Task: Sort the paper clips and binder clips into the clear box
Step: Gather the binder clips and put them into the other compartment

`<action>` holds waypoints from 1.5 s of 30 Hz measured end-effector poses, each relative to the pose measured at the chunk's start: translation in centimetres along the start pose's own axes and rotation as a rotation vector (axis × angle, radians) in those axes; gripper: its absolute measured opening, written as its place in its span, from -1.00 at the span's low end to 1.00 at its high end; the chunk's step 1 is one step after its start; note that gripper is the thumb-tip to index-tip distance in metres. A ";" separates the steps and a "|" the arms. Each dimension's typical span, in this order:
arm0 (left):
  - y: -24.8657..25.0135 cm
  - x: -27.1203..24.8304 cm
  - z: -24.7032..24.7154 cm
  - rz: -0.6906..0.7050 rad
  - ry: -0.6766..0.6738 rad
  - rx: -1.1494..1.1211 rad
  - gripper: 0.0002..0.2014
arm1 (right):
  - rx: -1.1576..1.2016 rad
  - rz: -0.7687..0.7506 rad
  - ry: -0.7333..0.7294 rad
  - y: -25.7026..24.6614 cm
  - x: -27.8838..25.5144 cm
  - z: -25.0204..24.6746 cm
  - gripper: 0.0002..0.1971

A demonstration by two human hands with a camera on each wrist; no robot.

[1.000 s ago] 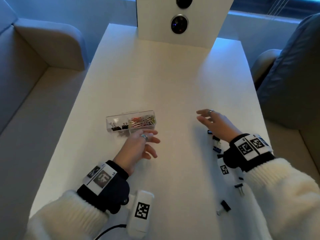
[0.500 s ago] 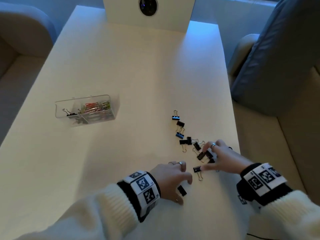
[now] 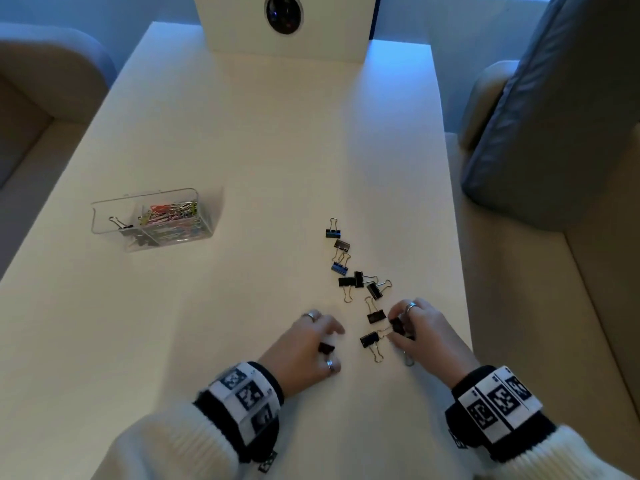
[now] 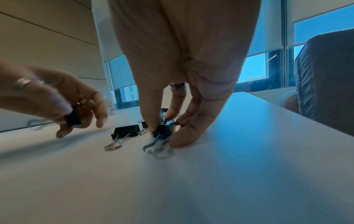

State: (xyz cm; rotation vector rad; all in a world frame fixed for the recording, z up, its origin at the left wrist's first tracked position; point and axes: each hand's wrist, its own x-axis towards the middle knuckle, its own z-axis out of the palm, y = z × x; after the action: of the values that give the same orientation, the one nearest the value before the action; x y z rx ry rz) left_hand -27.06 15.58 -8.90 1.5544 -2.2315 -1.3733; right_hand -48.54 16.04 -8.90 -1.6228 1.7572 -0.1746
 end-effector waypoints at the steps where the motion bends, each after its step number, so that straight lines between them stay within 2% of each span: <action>1: 0.0 0.2 -0.6 -0.058 0.032 -0.133 -0.71 | 0.003 -0.008 0.012 0.1 0.0 0.0 -0.83; 3: 0.1 0.6 -1.7 -0.190 0.051 -0.516 -0.83 | 0.009 -0.011 0.028 0.2 0.0 0.1 -0.83; 6: 0.4 1.0 -2.7 -0.388 0.003 -1.102 -0.66 | 0.046 -0.003 0.035 0.3 0.0 0.1 -0.81; 8: 0.4 1.1 -3.0 -0.448 -0.027 -1.258 -0.66 | 0.072 0.009 0.036 0.2 -0.1 -0.1 -0.80; 14: 0.5 0.8 -2.4 -0.486 -0.129 -1.506 -0.65 | 0.126 -0.013 0.058 -1.0 -0.5 -1.0 -0.83; 17: 0.7 1.0 -1.9 -0.485 -0.189 -1.529 -0.62 | 0.181 -0.100 0.062 -3.1 -0.9 -1.3 -0.84; 21: 1.6 1.2 -1.4 -0.463 -0.280 -1.560 -0.57 | 0.270 -0.319 0.112 -6.6 -1.1 -1.1 -0.85; 25: 2.3 1.4 -1.4 -0.387 -0.280 -1.640 -0.57 | 0.202 -0.504 0.042 -8.4 -1.1 -0.2 -0.95; 27: 2.1 1.5 -1.6 -0.384 -0.250 -1.645 -0.61 | 0.218 -0.533 0.120 -8.3 -1.2 -0.3 -0.92; 30: 1.6 1.7 -2.0 -0.433 -0.181 -1.611 -0.64 | 0.306 -0.497 0.371 -7.1 -1.1 -1.2 -0.95; 31: 1.3 1.7 -2.1 -0.449 -0.155 -1.613 -0.63 | 0.288 -0.453 0.409 -6.4 -0.9 -1.4 -0.96; 32: 1.1 1.6 -2.2 -0.456 -0.137 -1.621 -0.61 | 0.256 -0.383 0.397 -5.5 -0.7 -1.4 -0.97; 34: 0.6 1.5 -2.5 -0.459 -0.111 -1.636 -0.58 | 0.154 -0.205 0.229 -3.5 -0.2 -0.7 -0.95; 36: 0.2 1.4 -2.7 -0.464 -0.087 -1.645 -0.58 | 0.018 -0.065 0.024 -2.1 -0.1 0.4 -0.81; 37: 0.1 1.4 -2.8 -0.464 -0.075 -1.645 -0.58 | -0.061 -0.036 -0.033 -1.7 -0.3 1.0 -0.73; 40: -0.1 1.3 -3.1 -0.458 -0.040 -1.651 -0.60 | -0.253 -0.042 -0.016 -2.0 -0.9 2.3 -0.65; 45: -0.7 0.8 -3.7 -0.465 0.006 -1.654 -0.65 | -0.250 -0.059 0.059 -2.8 -1.0 2.8 -0.78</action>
State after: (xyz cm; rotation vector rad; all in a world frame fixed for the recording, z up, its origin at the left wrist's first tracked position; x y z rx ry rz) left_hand -24.97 12.66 -7.57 1.1862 -0.1191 -2.2051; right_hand -44.63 17.46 -8.98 -1.8657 1.8352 -0.0308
